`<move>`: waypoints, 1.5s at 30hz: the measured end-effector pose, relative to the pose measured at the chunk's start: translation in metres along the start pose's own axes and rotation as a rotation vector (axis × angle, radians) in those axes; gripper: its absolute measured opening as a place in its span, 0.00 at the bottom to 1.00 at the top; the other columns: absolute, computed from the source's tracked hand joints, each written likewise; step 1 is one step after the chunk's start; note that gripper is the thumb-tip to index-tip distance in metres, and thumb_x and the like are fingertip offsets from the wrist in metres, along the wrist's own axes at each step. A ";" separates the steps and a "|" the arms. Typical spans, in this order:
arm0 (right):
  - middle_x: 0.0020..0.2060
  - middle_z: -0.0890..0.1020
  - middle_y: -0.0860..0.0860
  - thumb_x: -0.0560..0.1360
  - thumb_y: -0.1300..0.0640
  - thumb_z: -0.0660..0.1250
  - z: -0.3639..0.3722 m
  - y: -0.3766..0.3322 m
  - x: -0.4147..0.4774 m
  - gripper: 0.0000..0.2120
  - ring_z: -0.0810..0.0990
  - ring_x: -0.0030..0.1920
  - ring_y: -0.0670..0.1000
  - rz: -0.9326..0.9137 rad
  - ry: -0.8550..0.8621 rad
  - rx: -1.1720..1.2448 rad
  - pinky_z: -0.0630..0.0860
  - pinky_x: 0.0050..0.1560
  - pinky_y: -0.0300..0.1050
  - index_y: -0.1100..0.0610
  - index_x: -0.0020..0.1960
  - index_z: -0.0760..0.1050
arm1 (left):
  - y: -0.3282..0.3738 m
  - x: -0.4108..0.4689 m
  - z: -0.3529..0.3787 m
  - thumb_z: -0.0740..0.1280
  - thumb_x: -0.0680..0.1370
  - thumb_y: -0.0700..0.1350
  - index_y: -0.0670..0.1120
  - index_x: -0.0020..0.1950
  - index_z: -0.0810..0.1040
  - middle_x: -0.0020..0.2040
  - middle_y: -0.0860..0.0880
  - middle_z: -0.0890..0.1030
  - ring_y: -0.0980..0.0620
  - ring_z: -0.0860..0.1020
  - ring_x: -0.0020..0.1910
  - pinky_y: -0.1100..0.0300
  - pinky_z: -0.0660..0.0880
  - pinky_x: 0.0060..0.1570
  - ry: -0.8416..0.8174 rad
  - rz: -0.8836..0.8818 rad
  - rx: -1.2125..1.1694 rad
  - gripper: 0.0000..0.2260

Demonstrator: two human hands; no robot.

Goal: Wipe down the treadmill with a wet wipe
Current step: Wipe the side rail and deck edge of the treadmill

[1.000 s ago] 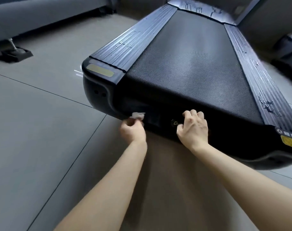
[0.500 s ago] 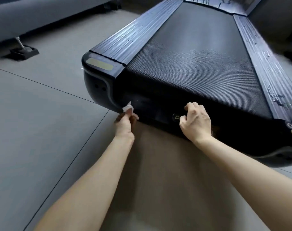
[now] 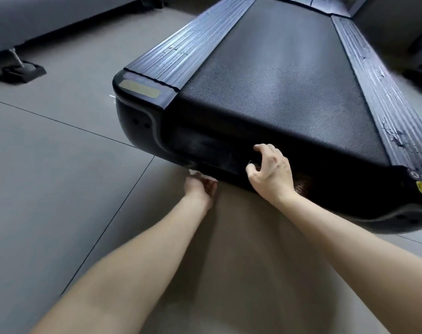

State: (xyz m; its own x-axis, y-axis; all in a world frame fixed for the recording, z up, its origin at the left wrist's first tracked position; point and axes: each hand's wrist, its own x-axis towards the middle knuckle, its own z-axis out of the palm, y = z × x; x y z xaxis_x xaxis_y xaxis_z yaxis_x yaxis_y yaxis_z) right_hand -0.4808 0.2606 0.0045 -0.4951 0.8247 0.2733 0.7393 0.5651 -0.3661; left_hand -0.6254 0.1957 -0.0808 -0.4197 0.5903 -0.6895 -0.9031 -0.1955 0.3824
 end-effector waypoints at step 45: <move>0.66 0.78 0.53 0.79 0.59 0.64 0.021 -0.037 0.007 0.19 0.74 0.67 0.55 -0.213 -0.028 -0.019 0.64 0.70 0.45 0.61 0.69 0.75 | 0.091 0.003 0.008 0.73 0.75 0.37 0.42 0.43 0.81 0.40 0.44 0.80 0.40 0.80 0.38 0.52 0.75 0.33 0.317 1.567 1.394 0.03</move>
State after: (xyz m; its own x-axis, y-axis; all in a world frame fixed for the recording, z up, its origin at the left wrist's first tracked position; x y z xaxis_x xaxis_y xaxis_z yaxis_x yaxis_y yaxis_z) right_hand -0.5212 0.2462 0.0013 -0.6533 0.6875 0.3172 0.6254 0.7261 -0.2857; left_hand -0.7085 0.1857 -0.0431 -0.7048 0.4064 0.5815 0.7092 0.3828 0.5920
